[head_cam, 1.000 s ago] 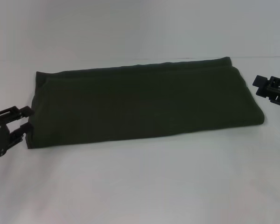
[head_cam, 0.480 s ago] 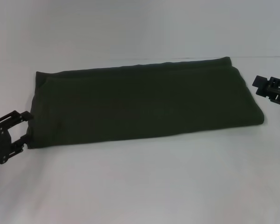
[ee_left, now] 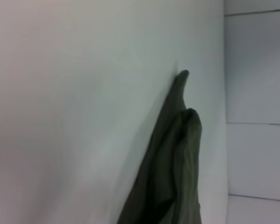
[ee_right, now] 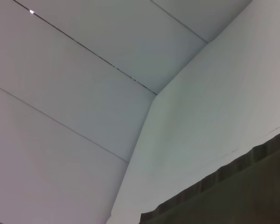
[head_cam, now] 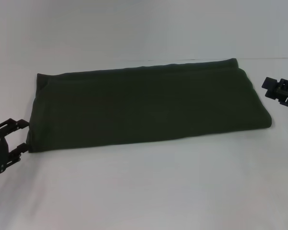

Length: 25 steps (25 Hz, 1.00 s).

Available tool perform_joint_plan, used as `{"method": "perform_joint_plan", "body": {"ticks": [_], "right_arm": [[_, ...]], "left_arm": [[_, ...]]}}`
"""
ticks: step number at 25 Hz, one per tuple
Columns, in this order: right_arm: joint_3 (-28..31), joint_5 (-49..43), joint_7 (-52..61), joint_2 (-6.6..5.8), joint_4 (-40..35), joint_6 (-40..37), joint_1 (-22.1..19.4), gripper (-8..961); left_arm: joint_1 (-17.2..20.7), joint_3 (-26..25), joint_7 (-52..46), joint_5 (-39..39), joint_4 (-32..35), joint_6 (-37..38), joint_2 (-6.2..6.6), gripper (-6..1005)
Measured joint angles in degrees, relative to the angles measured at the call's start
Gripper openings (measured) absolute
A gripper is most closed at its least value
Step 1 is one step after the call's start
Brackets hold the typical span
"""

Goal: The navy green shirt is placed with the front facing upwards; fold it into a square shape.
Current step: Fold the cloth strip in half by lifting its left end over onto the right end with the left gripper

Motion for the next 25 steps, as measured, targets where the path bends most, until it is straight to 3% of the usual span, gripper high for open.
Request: {"method": "perform_joint_plan", "body": {"ticks": [25], "right_arm": [[0.5,-0.2,0.0,0.23,0.0,0.4,-0.1,582]], "left_arm": [[-2.6,3.0,1.0,-1.1,-3.6,-7.6,-0.2,701]]}}
